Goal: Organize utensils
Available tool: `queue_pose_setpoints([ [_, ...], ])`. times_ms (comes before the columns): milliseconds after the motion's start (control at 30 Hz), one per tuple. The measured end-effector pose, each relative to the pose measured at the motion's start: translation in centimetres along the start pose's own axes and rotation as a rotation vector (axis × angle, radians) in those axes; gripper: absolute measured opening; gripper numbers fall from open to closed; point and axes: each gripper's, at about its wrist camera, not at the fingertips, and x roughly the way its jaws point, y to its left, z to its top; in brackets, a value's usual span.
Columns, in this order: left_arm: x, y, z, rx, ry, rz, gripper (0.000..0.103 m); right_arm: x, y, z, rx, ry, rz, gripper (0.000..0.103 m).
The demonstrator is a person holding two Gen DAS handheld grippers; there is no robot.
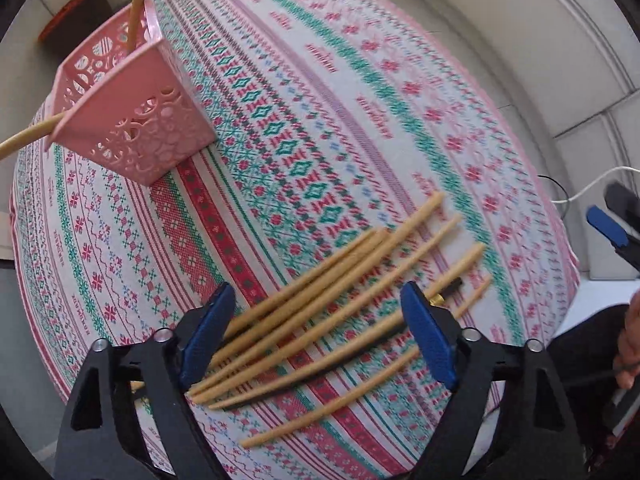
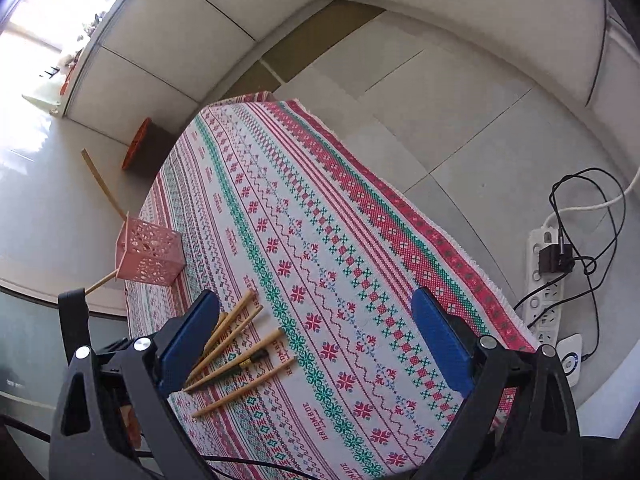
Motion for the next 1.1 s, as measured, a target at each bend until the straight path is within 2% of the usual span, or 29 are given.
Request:
queue_pose_setpoints([
  [67,0.6,0.6,0.8,-0.023,0.010,0.009,0.058,0.6,-0.2,0.1,0.002,0.026,-0.006,0.094],
  [133,1.1,0.9,1.4,-0.013,0.028,0.038,0.040,0.8,-0.4,0.2,0.003,0.039,-0.013,0.094],
  [233,2.3,1.6,1.9,-0.011,0.065,0.060,0.034,1.2,-0.9,0.4,0.016,0.055,-0.010,0.094],
  [500,2.8,2.5,2.5,0.008,0.058,0.057,0.034,1.9,-1.4,0.4,0.038,0.096,-0.001,0.094],
  [633,1.6,0.9,1.9,0.023,0.039,0.047,0.034,1.8,-1.0,0.3,0.020,0.082,-0.014,0.094],
  [933,2.5,1.1,1.8,0.037,0.069,0.056,0.036,2.1,-1.1,0.2,0.030,0.103,-0.015,0.094],
  [1100,3.6,3.0,2.2,0.044,0.033,-0.013,0.036,2.5,-1.0,0.1,0.026,0.127,-0.022,0.094],
])
